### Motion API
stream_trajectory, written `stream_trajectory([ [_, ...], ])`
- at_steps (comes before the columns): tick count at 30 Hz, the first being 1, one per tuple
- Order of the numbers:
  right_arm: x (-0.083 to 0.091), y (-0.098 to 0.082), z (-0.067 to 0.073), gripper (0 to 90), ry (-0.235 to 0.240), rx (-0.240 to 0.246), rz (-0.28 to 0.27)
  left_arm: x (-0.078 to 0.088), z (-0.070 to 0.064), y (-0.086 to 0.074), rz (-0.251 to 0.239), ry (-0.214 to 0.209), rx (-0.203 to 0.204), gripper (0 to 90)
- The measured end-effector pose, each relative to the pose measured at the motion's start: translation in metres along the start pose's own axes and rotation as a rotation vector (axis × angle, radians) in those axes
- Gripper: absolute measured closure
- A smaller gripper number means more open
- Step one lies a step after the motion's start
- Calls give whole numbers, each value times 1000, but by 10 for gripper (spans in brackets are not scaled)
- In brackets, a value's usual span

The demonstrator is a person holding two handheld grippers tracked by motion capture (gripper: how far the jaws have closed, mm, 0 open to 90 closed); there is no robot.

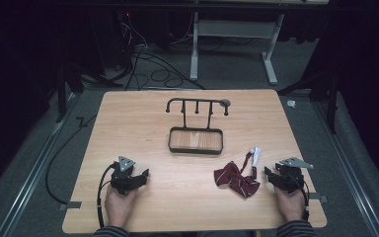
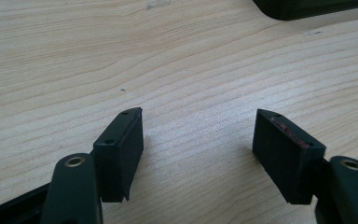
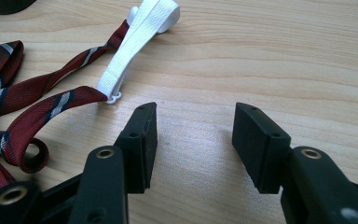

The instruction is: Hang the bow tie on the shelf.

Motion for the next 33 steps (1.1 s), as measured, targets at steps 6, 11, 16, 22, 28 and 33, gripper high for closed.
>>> stream_trajectory([
  [6, 0, 0, 0, 518, -1, -1, 0, 0, 0, 0, 0, 0, 0, 340],
  [11, 0, 0, 0, 518, -2, -1, 0, 0, 0, 0, 1, 1, 0, 341],
  [16, 0, 0, -1, 537, -6, -7, 0, 0, 0, 0, 1, 1, -1, 341],
  [22, 0, 0, 0, 586, -3, -5, -2, 0, 0, 0, 1, 2, -2, 339],
  [28, 0, 0, -1, 595, 1, -3, -4, 0, 0, 0, 2, 5, -5, 340],
  [33, 1, 0, -1, 612, 11, -16, -3, 0, 0, 0, 3, 8, -7, 343],
])
Point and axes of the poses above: each handheld gripper's, and its own axes: x roughly backward along the jaws, y roughly out of its top, z roughly to its left, the point moved 8 cm from there along -x, roughly forward along the jaws, and after that the axes turned 8 degrees about -y, right-handed, at the moved point
